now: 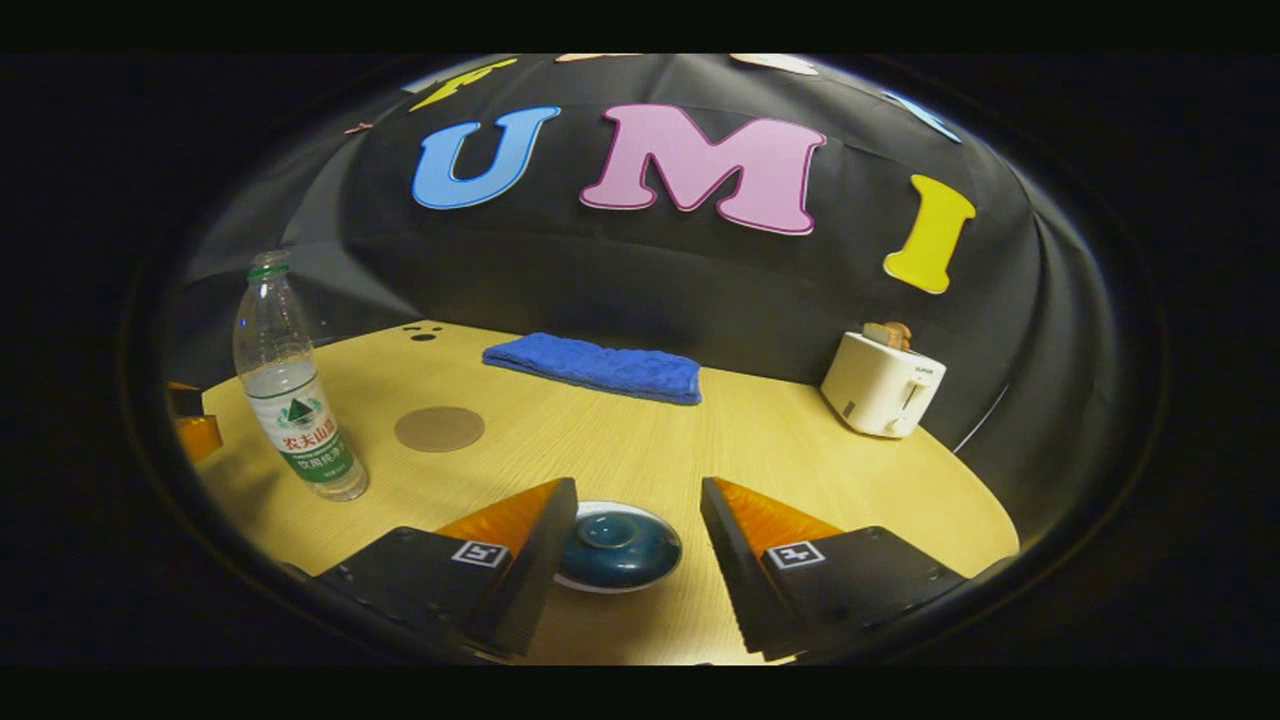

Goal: Open the teacup lid with one hand, grasp the water bottle and pour water into the teacup with the other hand; after pouring, place the water bottle on the coaster and then close the teacup lid.

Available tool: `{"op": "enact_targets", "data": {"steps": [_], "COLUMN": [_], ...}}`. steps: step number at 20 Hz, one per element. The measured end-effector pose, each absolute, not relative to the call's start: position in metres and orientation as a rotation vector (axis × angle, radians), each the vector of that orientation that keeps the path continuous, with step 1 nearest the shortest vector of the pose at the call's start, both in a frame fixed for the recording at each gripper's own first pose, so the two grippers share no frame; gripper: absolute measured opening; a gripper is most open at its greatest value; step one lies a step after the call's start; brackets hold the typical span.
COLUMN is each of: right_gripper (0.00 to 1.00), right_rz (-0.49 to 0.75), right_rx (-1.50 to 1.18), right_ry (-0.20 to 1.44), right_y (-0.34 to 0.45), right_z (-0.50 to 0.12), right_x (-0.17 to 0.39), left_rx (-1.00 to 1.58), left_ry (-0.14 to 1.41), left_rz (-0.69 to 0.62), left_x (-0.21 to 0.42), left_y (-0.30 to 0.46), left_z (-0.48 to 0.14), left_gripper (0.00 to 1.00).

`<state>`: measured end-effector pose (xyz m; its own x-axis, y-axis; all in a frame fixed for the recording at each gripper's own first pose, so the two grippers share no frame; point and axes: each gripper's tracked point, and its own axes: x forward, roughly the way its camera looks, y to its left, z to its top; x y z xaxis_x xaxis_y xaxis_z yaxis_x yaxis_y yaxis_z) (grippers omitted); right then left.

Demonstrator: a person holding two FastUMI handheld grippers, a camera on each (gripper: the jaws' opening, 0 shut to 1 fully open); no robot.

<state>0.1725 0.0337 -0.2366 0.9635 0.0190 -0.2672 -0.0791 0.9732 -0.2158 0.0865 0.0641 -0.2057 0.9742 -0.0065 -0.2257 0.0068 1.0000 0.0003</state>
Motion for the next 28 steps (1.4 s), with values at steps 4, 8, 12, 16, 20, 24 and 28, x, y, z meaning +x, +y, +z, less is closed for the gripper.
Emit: {"op": "enact_targets", "data": {"steps": [4,8,12,16,20,24,28], "right_gripper": [0.78,0.66,0.57,0.35,0.30,0.23,0.27], "right_rz": [0.091,0.099,0.109,0.138,0.166,0.182,0.156], "right_rx": [-0.249,-0.241,-0.208,-0.174,-0.182,-0.159,-0.124], "right_ry": [0.286,0.303,0.311,0.333,0.354,0.363,0.315], "right_y": [0.042,0.043,0.043,0.047,0.048,0.047,0.042], "right_z": [-0.246,-0.251,-0.250,-0.249,-0.249,-0.243,-0.215], "right_x": [0.172,0.173,0.174,0.175,0.175,0.174,0.177], "left_rx": [0.037,0.022,0.023,0.098,0.095,0.089,0.080], "left_ry": [0.232,0.231,0.225,0.186,0.183,0.166,0.141], "left_rz": [-0.032,-0.025,-0.029,-0.078,-0.101,-0.166,-0.165], "left_x": [0.086,0.088,0.089,0.091,0.091,0.098,0.132], "left_y": [0.057,0.055,0.051,0.037,0.028,0.011,0.006], "left_z": [-0.212,-0.208,-0.204,-0.193,-0.192,-0.186,-0.180], "left_gripper": [0.94,0.94,0.94,0.94,0.96,0.96,0.96]}}
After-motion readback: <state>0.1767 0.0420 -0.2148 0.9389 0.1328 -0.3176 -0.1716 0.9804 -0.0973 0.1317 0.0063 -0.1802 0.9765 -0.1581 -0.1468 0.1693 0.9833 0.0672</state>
